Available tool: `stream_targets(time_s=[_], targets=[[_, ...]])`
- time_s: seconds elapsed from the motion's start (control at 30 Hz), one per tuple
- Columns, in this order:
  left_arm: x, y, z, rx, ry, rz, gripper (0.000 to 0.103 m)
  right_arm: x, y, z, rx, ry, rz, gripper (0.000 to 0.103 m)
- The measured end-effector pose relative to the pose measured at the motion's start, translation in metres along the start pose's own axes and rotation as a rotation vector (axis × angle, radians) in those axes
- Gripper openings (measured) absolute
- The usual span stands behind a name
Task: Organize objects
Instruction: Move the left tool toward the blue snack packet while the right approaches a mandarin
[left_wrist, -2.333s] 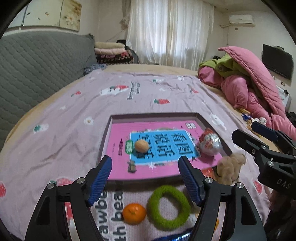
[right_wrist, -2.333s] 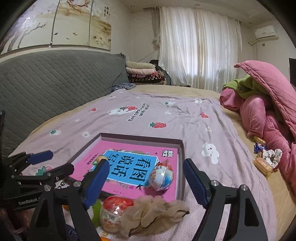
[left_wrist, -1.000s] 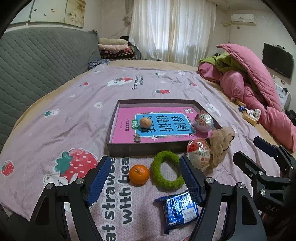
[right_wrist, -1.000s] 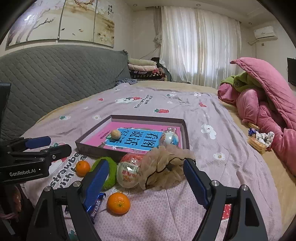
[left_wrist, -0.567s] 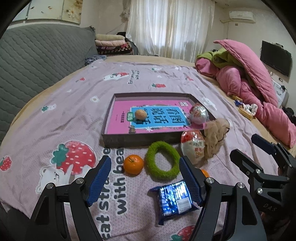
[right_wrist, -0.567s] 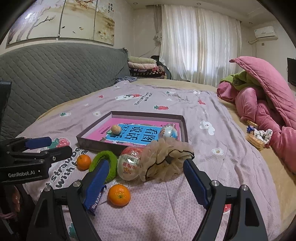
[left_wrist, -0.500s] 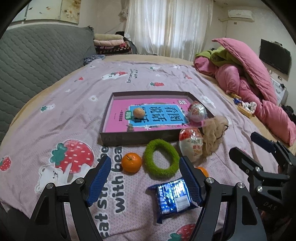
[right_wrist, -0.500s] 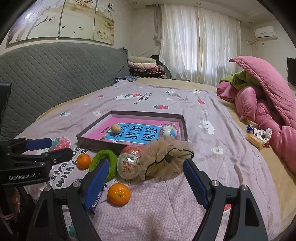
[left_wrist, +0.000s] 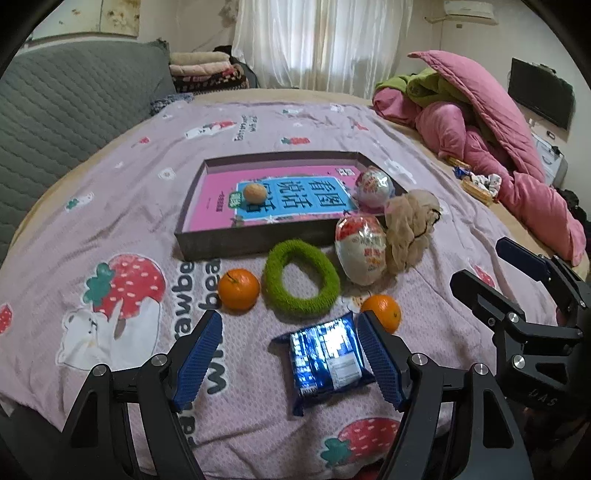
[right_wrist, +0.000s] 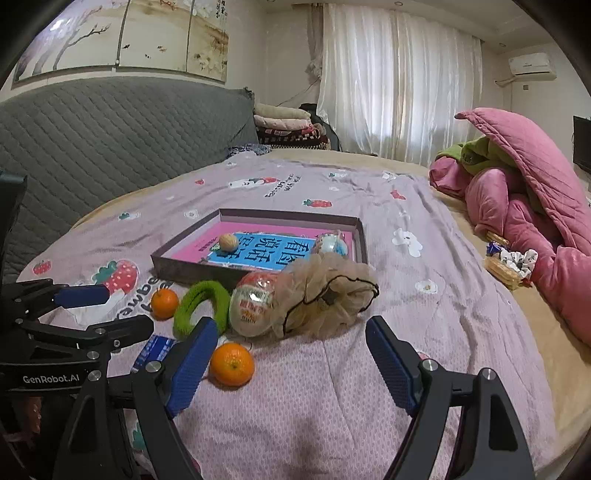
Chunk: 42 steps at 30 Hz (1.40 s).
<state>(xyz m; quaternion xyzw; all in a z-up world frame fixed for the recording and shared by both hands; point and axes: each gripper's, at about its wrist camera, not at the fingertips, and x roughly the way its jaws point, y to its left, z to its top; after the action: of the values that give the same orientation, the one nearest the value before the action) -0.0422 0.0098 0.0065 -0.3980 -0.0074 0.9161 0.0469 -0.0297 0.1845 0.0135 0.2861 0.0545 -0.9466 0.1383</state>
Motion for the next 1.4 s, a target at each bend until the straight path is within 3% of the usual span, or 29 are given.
stream_targets(time_s=[0.6, 1.4], targets=[[0.008, -0.011, -0.011, 0.013, 0.065, -0.015, 0.077, 0.013, 0.006, -0.025, -0.093, 0.078, 0.005, 0.082], [0.028, -0.016, -0.014, 0.005, 0.117, -0.017, 0.077, 0.028, 0.018, -0.039, -0.151, 0.095, 0.072, 0.082]])
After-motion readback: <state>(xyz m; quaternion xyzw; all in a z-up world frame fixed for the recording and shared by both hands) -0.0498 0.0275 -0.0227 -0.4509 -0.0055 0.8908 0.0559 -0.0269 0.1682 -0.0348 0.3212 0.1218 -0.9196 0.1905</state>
